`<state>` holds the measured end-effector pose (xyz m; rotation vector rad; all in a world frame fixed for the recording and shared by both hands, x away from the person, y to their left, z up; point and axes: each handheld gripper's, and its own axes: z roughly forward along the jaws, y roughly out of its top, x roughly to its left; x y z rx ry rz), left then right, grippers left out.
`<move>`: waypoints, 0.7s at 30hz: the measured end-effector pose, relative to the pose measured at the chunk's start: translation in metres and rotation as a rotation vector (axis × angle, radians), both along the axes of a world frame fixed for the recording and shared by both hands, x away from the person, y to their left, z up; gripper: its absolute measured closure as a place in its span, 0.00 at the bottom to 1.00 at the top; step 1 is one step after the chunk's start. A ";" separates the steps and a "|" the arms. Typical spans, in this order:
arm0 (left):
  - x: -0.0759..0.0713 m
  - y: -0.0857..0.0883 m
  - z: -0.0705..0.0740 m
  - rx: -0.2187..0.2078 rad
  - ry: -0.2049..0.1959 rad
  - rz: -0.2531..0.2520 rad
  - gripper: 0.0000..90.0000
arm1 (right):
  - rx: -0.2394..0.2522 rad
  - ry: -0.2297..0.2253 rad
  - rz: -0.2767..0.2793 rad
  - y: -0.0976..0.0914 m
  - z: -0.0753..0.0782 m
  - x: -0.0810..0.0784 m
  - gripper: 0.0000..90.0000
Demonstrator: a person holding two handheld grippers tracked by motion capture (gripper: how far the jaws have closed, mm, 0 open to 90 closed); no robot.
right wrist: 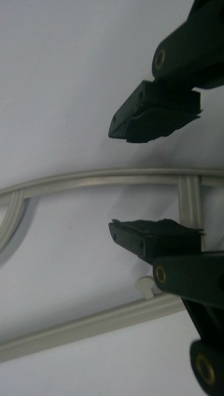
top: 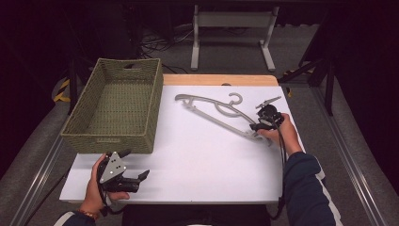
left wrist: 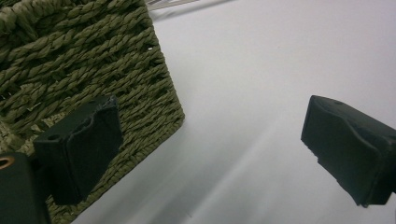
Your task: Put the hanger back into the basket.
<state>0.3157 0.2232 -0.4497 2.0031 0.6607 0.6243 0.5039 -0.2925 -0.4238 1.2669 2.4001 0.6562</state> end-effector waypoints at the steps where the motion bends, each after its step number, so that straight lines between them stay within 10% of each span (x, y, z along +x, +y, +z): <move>1: 0.000 0.000 0.000 0.000 0.001 -0.004 0.07 | 0.022 -0.001 -0.013 -0.002 0.000 0.002 0.56; 14: 0.000 -0.005 -0.003 0.035 0.039 -0.053 0.09 | 0.075 0.097 -0.048 -0.014 -0.005 0.015 0.91; 21: -0.002 -0.009 -0.003 0.039 0.023 -0.066 0.11 | -0.075 0.113 0.001 0.002 -0.001 0.019 0.91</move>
